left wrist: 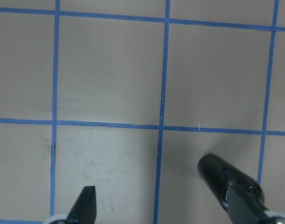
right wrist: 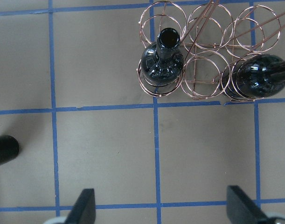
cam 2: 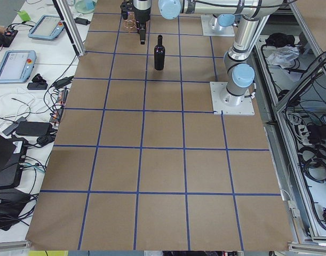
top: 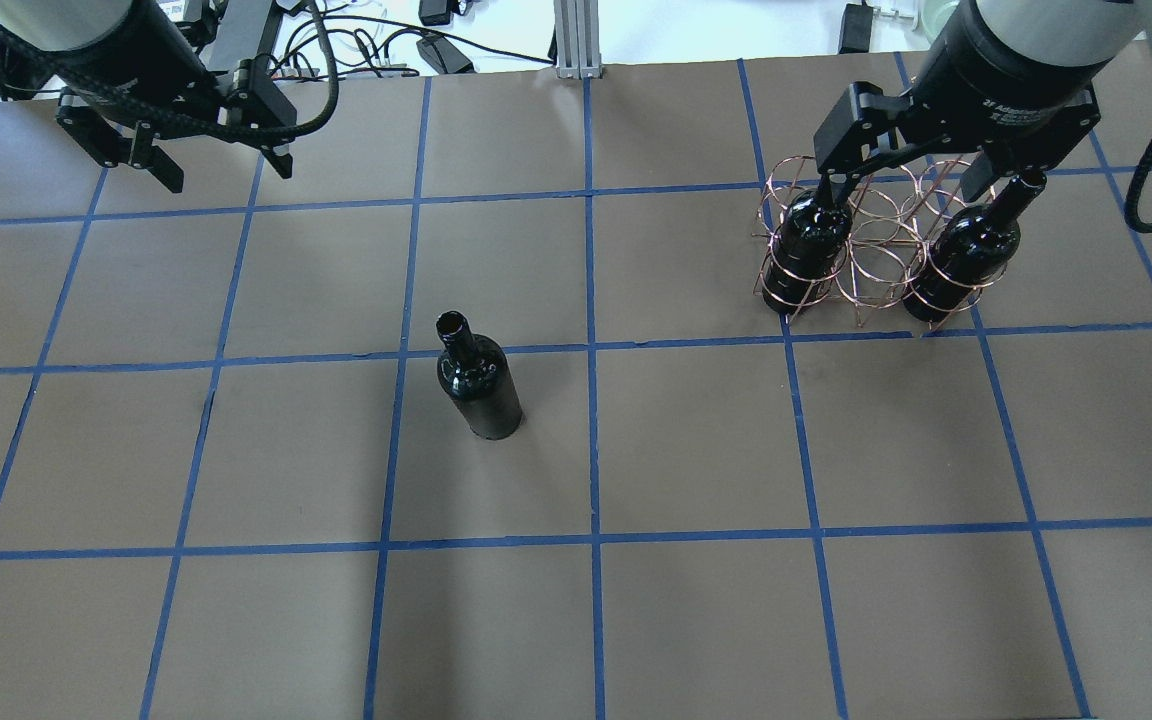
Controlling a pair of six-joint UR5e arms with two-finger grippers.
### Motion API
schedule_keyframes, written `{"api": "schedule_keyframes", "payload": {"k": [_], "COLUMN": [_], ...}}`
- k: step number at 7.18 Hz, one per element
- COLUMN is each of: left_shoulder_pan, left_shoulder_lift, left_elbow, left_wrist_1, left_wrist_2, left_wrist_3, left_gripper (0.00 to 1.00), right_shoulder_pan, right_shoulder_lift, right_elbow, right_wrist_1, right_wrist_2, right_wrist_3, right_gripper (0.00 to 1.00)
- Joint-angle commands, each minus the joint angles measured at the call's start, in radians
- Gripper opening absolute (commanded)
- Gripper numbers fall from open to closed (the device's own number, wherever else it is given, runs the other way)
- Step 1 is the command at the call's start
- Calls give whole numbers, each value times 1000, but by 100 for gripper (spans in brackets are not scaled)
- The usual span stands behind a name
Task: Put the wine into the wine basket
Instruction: 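Raise the left gripper away from the bottle toward the far edge, then reach the right gripper over to the bottle and grasp its neck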
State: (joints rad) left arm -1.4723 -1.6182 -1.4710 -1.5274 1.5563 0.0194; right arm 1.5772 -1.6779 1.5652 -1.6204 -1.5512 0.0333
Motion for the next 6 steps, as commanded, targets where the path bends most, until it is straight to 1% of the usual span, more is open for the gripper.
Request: {"api": "schedule_keyframes", "payload": {"k": [1,2,3,4,5,6], "left_shoulder_pan": [35,44,78,98,98,108], "left_shoulder_lift": [26,38,44,53,61,67], "left_elbow": [-2,-12,-6,-6,-17,-20], "left_wrist_1": [-10,-20,-25,-25,-27,-45], "left_wrist_2": [59,61,61,50,57,61], "left_wrist_3": [10,10,13,33,92,100], "left_gripper": [100,100,100,100,100,100], "right_shoulder_pan": [14,14,26,103,224,351], "right_shoulder_lift": [12,18,35,70,136,221], "right_elbow": [-45,-45,-57,-65,-115,-201], "right_wrist_1": [26,31,30,21,19,16], "right_wrist_2": [-1,2,5,16,5,3], "right_wrist_3": [-3,-1,5,82,250,434], "right_gripper": [100,100,100,100,100,100]}}
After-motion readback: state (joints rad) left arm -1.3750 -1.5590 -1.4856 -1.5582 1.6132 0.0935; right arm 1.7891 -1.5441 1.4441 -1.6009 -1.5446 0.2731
